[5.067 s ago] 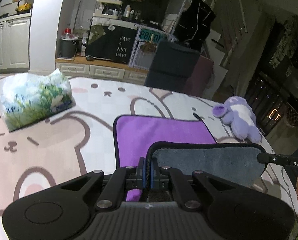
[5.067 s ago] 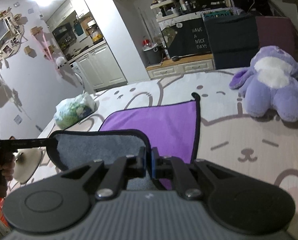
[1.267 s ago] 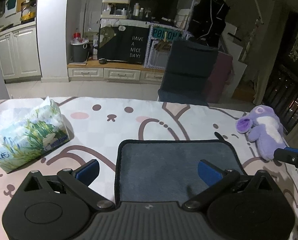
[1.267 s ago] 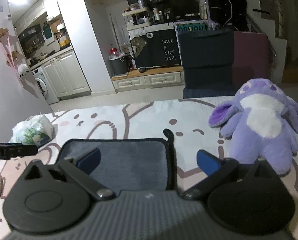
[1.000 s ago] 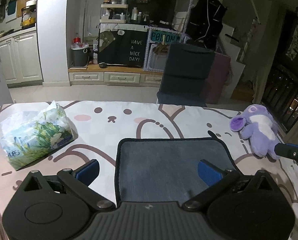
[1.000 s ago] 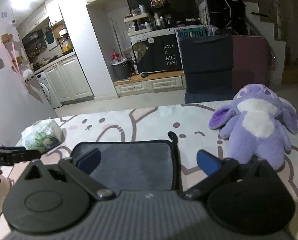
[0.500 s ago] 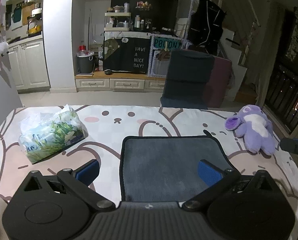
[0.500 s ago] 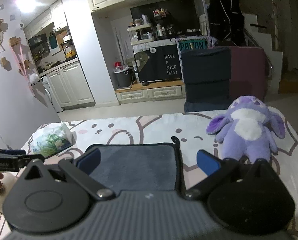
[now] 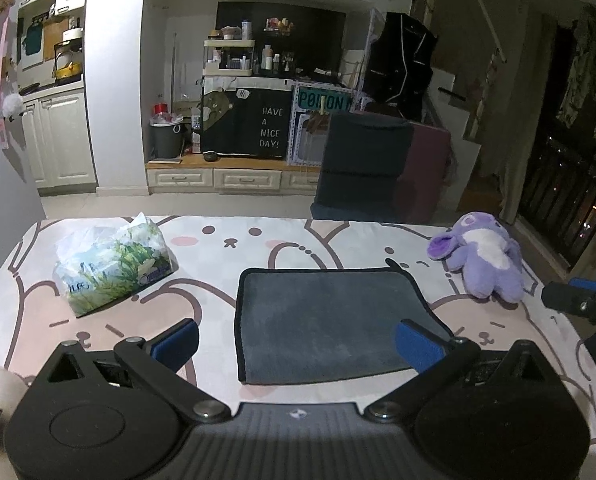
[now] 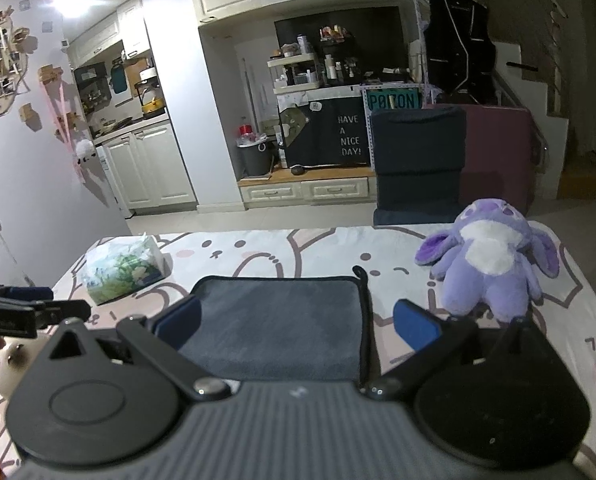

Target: Fold towel

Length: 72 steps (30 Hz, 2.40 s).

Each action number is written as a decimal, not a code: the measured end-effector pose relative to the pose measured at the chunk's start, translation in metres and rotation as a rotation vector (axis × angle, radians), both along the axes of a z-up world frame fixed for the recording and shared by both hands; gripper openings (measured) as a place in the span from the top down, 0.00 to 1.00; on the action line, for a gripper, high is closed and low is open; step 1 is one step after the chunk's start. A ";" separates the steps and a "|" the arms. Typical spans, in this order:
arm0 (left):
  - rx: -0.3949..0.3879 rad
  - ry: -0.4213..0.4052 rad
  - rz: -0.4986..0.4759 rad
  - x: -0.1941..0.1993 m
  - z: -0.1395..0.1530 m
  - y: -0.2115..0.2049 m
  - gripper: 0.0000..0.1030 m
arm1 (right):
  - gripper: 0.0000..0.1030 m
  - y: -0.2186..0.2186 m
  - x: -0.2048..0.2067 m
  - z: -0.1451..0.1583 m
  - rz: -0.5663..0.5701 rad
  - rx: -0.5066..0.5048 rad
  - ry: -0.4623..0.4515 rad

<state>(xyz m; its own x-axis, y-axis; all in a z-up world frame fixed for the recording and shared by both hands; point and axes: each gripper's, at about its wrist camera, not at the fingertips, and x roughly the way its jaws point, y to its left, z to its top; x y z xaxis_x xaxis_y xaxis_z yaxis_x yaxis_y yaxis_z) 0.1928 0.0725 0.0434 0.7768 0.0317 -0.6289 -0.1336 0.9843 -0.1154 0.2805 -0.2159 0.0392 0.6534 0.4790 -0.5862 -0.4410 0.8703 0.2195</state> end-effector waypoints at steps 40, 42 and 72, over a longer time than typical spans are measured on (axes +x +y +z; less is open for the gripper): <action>0.123 -0.060 -0.037 -0.120 0.010 -0.051 0.00 | 0.00 -0.020 -0.112 0.005 0.054 0.009 -0.008; 0.123 -0.059 -0.045 -0.124 0.008 -0.053 0.00 | 0.00 -0.023 -0.117 0.004 0.056 0.016 -0.006; 0.158 -0.077 -0.098 -0.183 -0.022 -0.075 0.00 | 0.00 -0.034 -0.184 -0.018 0.083 -0.037 -0.039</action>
<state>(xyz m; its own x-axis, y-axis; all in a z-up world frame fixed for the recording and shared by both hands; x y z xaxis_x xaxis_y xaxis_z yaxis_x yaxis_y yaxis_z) 0.0097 -0.0025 0.0210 0.8268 0.0474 -0.5605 -0.0330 0.9988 0.0358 0.0963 -0.2502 0.0217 0.6353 0.5108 -0.5792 -0.5195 0.8376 0.1688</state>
